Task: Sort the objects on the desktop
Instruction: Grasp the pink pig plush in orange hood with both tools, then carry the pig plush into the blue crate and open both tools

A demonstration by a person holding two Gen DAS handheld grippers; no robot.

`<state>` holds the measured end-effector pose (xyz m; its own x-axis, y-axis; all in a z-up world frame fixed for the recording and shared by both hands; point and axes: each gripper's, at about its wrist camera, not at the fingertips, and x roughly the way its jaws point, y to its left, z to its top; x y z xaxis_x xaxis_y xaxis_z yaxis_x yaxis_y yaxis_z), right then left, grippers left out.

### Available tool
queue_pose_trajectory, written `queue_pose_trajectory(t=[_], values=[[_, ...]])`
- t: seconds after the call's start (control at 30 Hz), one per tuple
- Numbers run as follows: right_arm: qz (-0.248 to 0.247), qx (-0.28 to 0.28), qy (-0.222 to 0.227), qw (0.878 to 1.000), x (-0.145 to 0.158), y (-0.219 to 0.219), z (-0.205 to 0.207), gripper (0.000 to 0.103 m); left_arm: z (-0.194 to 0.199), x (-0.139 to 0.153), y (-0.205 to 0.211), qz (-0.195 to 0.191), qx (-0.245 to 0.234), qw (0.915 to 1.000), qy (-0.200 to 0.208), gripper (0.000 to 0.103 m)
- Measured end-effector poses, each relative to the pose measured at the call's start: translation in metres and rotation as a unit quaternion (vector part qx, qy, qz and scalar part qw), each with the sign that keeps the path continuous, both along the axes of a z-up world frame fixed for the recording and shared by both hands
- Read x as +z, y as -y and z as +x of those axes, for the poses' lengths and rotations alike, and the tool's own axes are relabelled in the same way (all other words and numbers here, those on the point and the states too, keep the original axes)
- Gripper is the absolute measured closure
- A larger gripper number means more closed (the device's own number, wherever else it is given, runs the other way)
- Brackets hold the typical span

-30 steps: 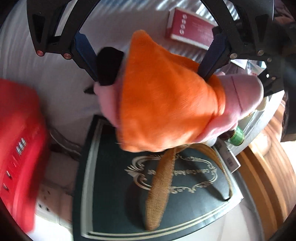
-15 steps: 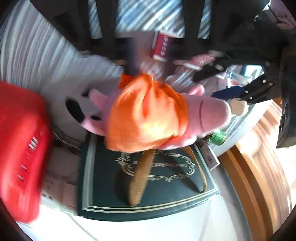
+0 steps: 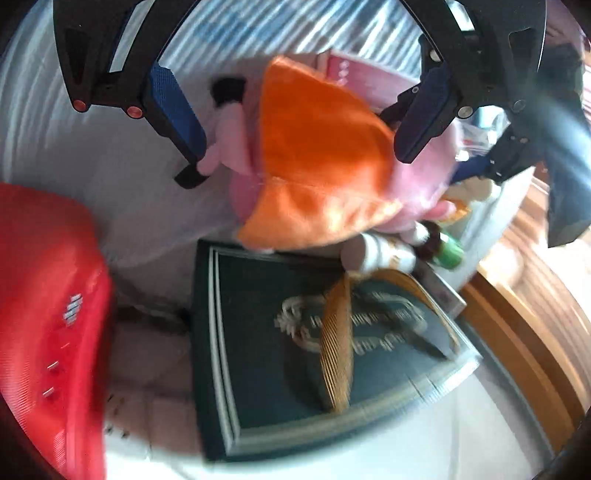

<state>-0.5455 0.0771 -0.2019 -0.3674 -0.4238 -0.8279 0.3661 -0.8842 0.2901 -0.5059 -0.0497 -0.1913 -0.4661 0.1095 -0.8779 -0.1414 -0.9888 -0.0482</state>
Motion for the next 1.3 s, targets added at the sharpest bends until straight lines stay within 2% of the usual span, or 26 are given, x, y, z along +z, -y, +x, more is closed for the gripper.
queue_pose_trajectory(t=[0.07, 0.13, 0.17, 0.2, 0.3, 0.43, 0.67, 0.87, 1.07, 1.3], values=[[-0.042, -0.003, 0.018, 0.999, -0.011, 0.002, -0.010, 0.000, -0.005, -0.005, -0.002, -0.016, 0.007, 0.9998, -0.007, 0.009], [-0.043, -0.006, 0.009, 0.999, -0.009, 0.004, -0.011, 0.002, -0.002, -0.002, -0.003, -0.018, 0.006, 0.9992, -0.034, 0.015], [-0.045, -0.004, 0.004, 0.999, -0.006, 0.005, -0.009, 0.011, 0.000, -0.001, -0.002, -0.017, 0.006, 0.9991, -0.038, 0.019], [-0.043, -0.003, -0.001, 0.999, -0.003, 0.006, -0.007, 0.014, 0.003, 0.002, -0.001, -0.015, 0.005, 0.9990, -0.043, 0.021], [-0.044, -0.001, -0.020, 0.999, 0.010, 0.003, 0.003, 0.015, 0.015, 0.015, -0.001, -0.014, -0.006, 0.9981, -0.060, 0.022], [-0.059, -0.007, -0.044, 0.997, 0.037, -0.003, 0.022, 0.015, 0.038, 0.047, -0.008, -0.026, -0.022, 0.9948, -0.096, 0.022], [-0.054, -0.027, -0.105, 0.993, 0.115, -0.013, 0.074, 0.015, 0.084, 0.117, -0.021, -0.018, -0.044, 0.9874, -0.151, 0.022], [-0.037, -0.055, -0.163, 0.984, 0.201, -0.041, 0.136, 0.015, 0.125, 0.178, -0.053, 0.001, -0.065, 0.9774, -0.201, 0.022], [-0.024, -0.106, -0.216, 0.970, 0.277, -0.086, 0.217, 0.015, 0.186, 0.250, -0.094, 0.021, -0.112, 0.9604, -0.254, 0.022], [-0.006, -0.188, -0.256, 0.948, 0.343, -0.168, 0.318, 0.015, 0.256, 0.303, -0.173, 0.040, -0.184, 0.9368, -0.295, 0.022]])
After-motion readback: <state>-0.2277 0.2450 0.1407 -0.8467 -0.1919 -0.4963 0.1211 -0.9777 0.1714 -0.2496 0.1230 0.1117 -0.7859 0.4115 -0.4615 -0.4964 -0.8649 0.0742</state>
